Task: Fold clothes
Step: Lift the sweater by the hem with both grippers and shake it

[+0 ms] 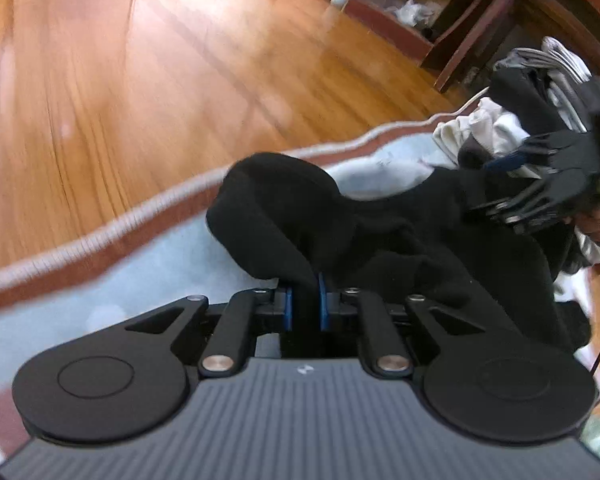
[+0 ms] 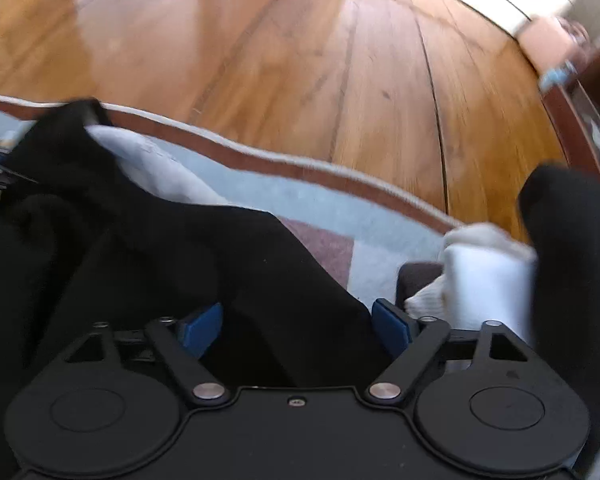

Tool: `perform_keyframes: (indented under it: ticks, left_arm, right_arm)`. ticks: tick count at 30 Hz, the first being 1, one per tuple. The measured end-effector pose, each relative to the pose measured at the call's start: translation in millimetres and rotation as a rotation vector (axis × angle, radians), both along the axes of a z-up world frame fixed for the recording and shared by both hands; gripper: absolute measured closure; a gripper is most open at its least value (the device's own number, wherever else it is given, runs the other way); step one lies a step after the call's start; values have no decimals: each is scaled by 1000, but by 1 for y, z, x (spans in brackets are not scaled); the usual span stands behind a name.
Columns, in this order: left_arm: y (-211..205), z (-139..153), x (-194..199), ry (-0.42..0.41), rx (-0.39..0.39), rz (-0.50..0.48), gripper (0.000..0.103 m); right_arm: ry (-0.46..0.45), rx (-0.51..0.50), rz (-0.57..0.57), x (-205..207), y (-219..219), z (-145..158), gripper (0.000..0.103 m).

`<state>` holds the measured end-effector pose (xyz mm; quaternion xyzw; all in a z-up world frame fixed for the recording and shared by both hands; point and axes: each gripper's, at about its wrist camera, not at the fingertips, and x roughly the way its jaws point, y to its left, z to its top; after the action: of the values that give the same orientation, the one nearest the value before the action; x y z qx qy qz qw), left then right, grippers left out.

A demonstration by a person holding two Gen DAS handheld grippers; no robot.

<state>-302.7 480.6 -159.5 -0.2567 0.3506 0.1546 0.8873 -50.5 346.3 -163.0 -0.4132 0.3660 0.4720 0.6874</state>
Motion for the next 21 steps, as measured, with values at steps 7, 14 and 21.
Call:
perform_keyframes:
  ticks: [7,14,21]
  left_arm:
    - [-27,66,-26,-114,159,62,93]
    - [-60,131,-87,-221,259,216,93]
    - [-98,228,-177,-384,465,362,94]
  right_arm:
    - [-113,256,-89,-52,-30,47,93]
    - [-195,535,-150,-115,-74,118,94]
    - [-236,750,-42,-183,-115,197,94]
